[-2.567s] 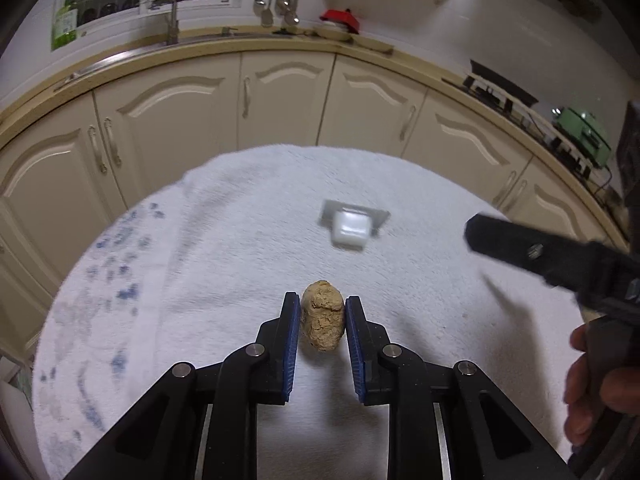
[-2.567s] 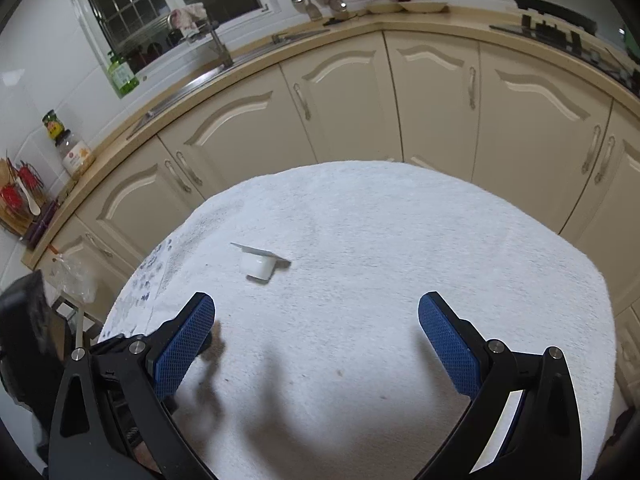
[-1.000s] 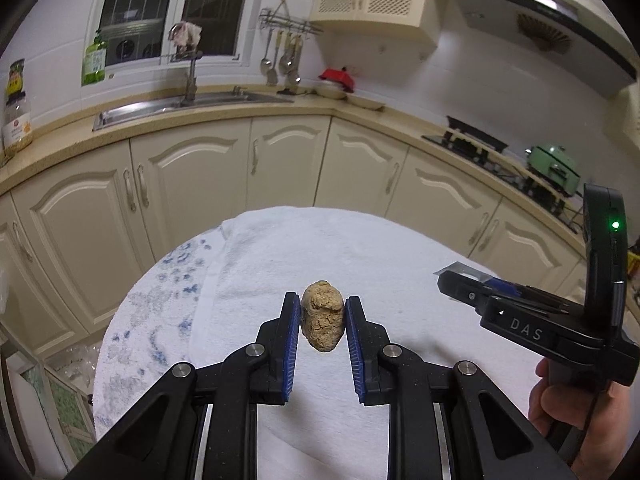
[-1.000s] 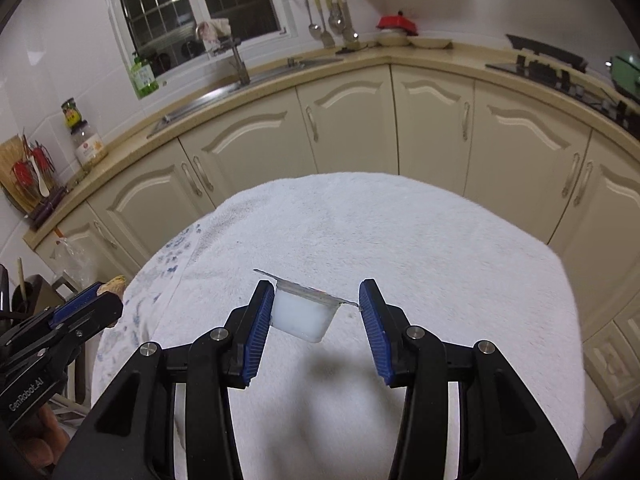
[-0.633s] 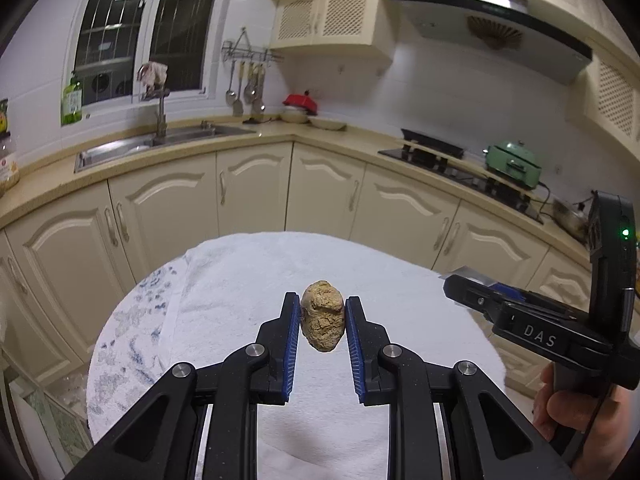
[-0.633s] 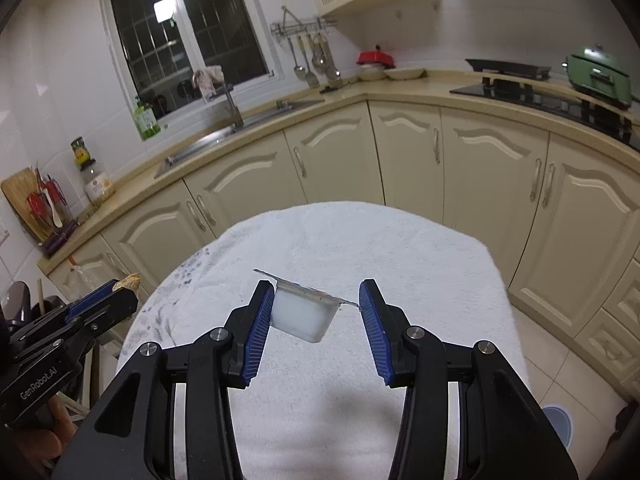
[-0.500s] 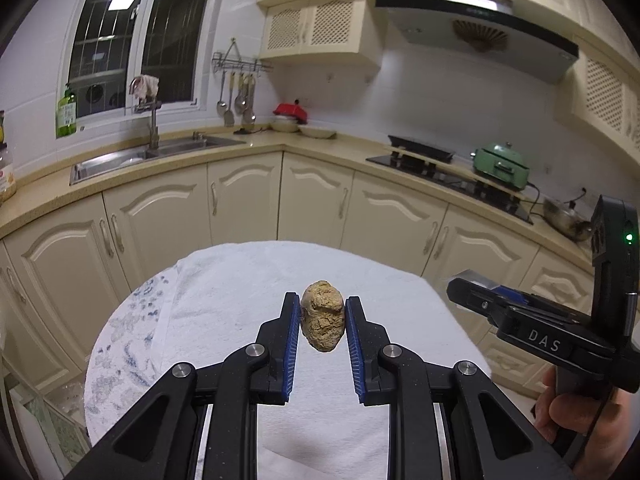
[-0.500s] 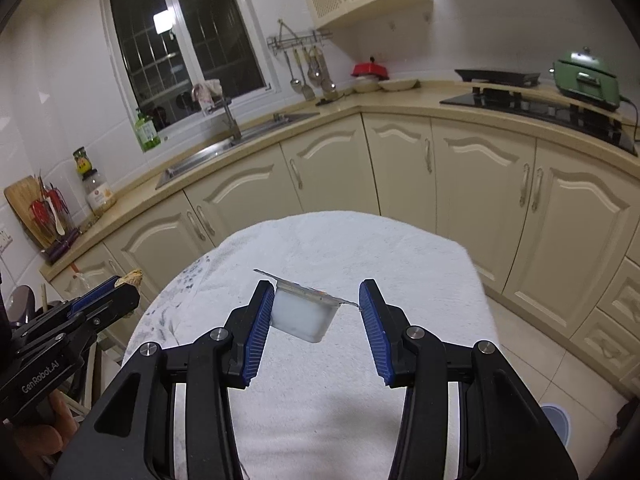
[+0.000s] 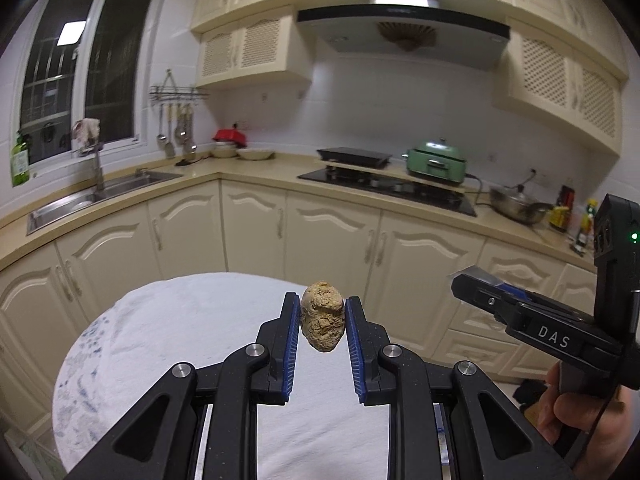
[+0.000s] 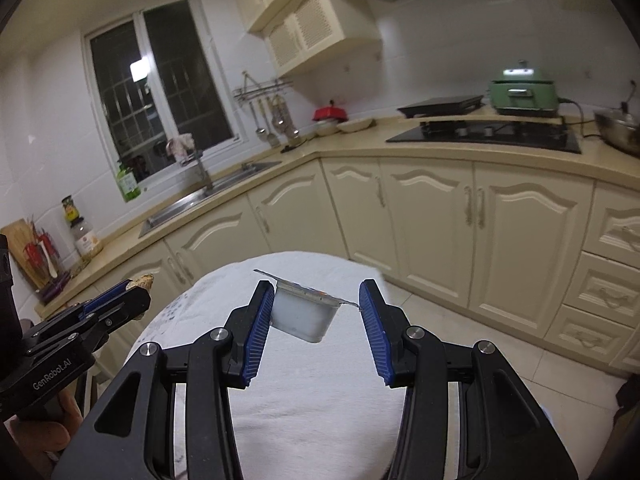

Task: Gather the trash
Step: 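Carry both items to the blue bin and open both tools over it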

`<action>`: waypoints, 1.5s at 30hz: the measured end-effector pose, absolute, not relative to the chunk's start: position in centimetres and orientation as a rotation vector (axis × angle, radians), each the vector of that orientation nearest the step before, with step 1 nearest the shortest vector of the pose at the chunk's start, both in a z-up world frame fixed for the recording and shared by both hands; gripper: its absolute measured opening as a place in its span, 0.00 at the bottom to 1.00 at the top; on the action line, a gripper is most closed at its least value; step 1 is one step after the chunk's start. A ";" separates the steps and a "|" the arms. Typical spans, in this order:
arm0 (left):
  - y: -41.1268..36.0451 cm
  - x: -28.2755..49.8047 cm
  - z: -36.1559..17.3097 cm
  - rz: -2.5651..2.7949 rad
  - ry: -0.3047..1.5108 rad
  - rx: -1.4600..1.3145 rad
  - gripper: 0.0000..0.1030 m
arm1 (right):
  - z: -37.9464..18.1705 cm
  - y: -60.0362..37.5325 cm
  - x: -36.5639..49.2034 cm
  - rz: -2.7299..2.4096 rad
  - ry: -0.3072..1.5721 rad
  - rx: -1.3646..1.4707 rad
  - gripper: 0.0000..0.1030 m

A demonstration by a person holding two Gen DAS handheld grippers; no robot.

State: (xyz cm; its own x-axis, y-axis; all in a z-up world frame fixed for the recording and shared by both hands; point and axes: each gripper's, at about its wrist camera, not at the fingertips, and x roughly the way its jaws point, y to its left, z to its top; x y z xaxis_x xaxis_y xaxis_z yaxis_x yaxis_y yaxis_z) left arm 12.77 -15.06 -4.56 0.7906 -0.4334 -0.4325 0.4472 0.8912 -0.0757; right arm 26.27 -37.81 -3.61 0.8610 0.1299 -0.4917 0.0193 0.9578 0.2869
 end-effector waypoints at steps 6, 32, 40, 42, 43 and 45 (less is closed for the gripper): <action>-20.4 13.1 -4.7 -0.593 0.467 0.057 0.18 | -3.3 -44.1 23.2 -0.062 0.505 0.327 0.44; -50.2 26.4 -17.3 -1.033 0.978 0.217 0.18 | -19.8 -67.7 15.5 -0.503 0.792 0.622 0.45; -57.3 33.7 -21.0 -0.936 1.080 0.299 0.79 | -24.2 -70.0 15.6 -0.552 0.858 0.731 0.79; -57.5 34.3 -20.9 -0.926 1.073 0.318 0.87 | -24.1 -69.9 15.4 -0.559 0.854 0.736 0.81; -57.4 34.6 -20.7 -0.911 1.064 0.327 0.90 | -23.9 -69.8 15.4 -0.569 0.851 0.734 0.87; -57.0 35.1 -20.0 -0.876 1.026 0.333 0.97 | -23.4 -69.5 15.2 -0.591 0.836 0.731 0.99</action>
State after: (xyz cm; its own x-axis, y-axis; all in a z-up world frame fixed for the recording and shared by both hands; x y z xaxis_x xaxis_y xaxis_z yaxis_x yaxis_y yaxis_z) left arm 35.07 -56.97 -19.99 0.2275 -0.4751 -0.8500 0.7654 0.6268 -0.1456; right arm 15.16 -69.52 -23.42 0.5412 -0.1798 -0.8214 0.7144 0.6136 0.3364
